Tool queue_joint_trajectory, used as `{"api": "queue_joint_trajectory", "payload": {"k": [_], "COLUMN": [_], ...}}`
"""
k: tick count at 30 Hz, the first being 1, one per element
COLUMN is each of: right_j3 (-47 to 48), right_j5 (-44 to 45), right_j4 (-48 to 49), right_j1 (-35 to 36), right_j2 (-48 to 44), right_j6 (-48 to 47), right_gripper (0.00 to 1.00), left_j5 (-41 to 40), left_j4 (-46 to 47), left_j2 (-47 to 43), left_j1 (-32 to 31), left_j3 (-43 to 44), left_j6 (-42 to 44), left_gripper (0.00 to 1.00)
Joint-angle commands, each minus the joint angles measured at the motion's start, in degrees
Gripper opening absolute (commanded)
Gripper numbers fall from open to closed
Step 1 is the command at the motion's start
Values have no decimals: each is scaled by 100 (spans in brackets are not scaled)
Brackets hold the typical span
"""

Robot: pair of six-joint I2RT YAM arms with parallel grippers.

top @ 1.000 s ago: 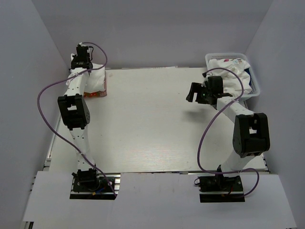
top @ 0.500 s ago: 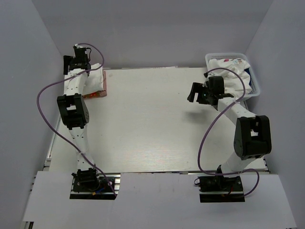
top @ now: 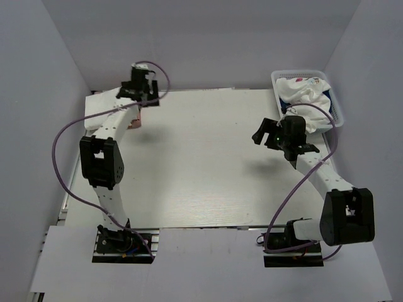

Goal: Fold and stack the t-shirts

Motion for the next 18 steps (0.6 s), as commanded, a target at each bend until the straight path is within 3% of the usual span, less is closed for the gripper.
{"api": "queue_joint_trajectory", "payload": {"k": [1, 6, 9, 18], "right_j3": [-257, -695, -994, -1470], "right_j5": [213, 512, 749, 662], "right_j4": [325, 229, 299, 545], "right_j1": [-31, -40, -31, -31], "right_j2": [-401, -945, -1227, -1729], "right_j6": [304, 418, 558, 691], "right_gripper": [90, 90, 90, 90], "left_j5": [-101, 540, 804, 119], "left_j4": [207, 1384, 1703, 1141], "left_j2": [-1008, -2870, -3935, -4649], "left_j1": [-1067, -1963, -2210, -2615], "left_j3": [-1279, -3790, -4593, -4992], "left_j6": [-963, -1718, -1843, -2133], "left_gripper": [100, 100, 100, 100]}}
